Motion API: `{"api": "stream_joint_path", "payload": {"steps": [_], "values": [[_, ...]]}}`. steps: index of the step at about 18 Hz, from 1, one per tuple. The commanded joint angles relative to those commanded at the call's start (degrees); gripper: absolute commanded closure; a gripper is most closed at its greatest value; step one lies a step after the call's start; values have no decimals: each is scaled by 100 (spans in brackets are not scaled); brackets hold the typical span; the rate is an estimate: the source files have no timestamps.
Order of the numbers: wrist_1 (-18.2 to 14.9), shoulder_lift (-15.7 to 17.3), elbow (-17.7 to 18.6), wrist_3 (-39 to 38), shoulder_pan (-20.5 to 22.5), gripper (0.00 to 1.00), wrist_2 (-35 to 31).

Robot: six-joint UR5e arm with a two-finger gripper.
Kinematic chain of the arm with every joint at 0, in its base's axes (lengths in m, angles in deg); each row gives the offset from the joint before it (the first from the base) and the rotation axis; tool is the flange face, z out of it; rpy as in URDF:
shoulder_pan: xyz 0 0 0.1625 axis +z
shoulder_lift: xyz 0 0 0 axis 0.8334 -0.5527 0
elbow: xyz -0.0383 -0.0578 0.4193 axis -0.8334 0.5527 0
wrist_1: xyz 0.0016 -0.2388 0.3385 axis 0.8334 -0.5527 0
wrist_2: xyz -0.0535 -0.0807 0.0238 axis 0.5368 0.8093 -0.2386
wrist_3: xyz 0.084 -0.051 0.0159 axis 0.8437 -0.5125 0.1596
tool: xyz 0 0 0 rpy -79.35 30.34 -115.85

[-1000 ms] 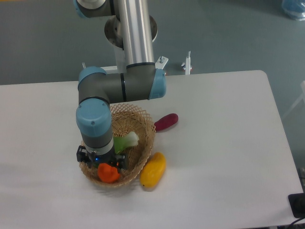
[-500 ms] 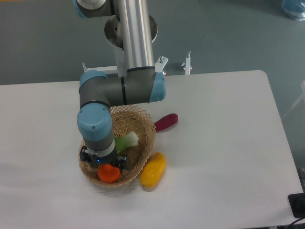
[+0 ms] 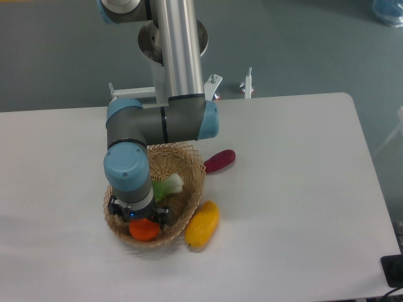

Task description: Pick up the orange from the basket

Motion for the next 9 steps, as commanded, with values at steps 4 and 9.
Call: {"api": "stream_joint_path", "payload": {"steps": [4, 9], "values": [[70, -18, 9, -9, 0, 2, -9], [70, -18, 9, 0, -9, 19, -96]]}}
